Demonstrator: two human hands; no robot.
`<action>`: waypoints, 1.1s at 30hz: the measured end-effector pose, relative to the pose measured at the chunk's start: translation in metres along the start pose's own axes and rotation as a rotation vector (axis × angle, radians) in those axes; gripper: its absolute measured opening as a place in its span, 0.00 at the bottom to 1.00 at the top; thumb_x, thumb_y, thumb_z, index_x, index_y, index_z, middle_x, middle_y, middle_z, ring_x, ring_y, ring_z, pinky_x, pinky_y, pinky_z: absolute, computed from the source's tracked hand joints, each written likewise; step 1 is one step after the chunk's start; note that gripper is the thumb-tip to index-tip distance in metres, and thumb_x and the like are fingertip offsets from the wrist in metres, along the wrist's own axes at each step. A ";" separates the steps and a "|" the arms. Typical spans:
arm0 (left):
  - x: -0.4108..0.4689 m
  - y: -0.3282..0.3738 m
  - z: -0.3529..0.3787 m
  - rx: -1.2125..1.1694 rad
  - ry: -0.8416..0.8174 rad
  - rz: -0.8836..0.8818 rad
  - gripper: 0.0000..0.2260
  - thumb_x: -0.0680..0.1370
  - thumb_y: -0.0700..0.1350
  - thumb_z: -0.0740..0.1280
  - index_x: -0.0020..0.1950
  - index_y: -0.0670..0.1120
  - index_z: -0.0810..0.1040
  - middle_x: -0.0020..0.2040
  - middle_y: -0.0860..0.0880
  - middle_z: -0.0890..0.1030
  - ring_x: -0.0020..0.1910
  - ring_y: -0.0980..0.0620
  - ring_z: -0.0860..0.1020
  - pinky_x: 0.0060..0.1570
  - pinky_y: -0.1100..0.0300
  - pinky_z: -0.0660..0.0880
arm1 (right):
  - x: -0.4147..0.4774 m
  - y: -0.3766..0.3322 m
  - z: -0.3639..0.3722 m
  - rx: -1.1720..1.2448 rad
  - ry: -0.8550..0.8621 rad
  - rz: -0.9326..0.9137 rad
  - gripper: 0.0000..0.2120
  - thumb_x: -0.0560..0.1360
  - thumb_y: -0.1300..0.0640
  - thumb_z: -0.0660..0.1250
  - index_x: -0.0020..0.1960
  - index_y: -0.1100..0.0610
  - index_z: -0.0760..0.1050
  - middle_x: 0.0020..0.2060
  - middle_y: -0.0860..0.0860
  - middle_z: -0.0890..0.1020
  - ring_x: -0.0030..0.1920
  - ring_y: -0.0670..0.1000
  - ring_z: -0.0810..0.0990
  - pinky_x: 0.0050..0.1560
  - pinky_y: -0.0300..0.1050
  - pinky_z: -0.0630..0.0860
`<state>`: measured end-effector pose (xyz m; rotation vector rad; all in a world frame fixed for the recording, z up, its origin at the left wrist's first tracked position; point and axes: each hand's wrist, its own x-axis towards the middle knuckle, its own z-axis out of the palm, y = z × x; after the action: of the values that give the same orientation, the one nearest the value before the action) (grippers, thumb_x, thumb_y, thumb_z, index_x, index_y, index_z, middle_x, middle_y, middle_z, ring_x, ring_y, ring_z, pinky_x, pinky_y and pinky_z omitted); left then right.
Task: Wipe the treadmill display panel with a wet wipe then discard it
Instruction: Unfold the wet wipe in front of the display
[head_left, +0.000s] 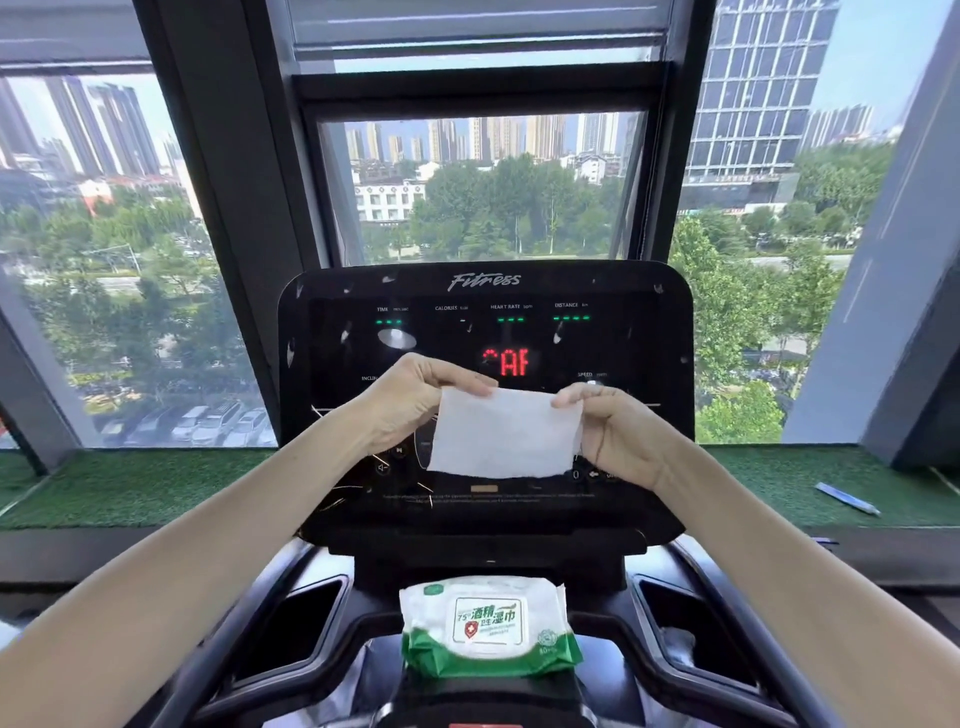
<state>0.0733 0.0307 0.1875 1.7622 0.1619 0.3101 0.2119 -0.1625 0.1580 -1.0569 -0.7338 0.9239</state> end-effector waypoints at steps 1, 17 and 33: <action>0.000 0.002 -0.002 -0.002 0.003 -0.010 0.11 0.72 0.28 0.66 0.39 0.41 0.84 0.50 0.41 0.83 0.51 0.42 0.81 0.52 0.52 0.79 | 0.000 -0.001 -0.001 0.012 -0.006 -0.005 0.21 0.75 0.72 0.55 0.32 0.58 0.80 0.37 0.55 0.84 0.37 0.53 0.83 0.37 0.47 0.80; 0.000 0.005 -0.012 0.043 0.002 -0.116 0.13 0.76 0.31 0.59 0.45 0.40 0.83 0.52 0.40 0.82 0.48 0.45 0.79 0.45 0.55 0.78 | 0.007 0.006 0.002 0.001 0.173 0.145 0.19 0.82 0.50 0.51 0.59 0.60 0.74 0.41 0.56 0.84 0.38 0.52 0.84 0.35 0.45 0.80; 0.015 0.005 0.000 -0.227 -0.165 -0.412 0.34 0.74 0.68 0.54 0.59 0.40 0.77 0.48 0.43 0.83 0.44 0.47 0.79 0.43 0.55 0.76 | -0.003 0.002 0.009 -0.092 0.241 -0.064 0.16 0.73 0.67 0.65 0.61 0.59 0.75 0.39 0.53 0.84 0.38 0.50 0.82 0.36 0.43 0.80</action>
<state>0.0873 0.0341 0.1938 1.4796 0.3498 -0.1126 0.2028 -0.1612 0.1592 -1.1950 -0.6098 0.6982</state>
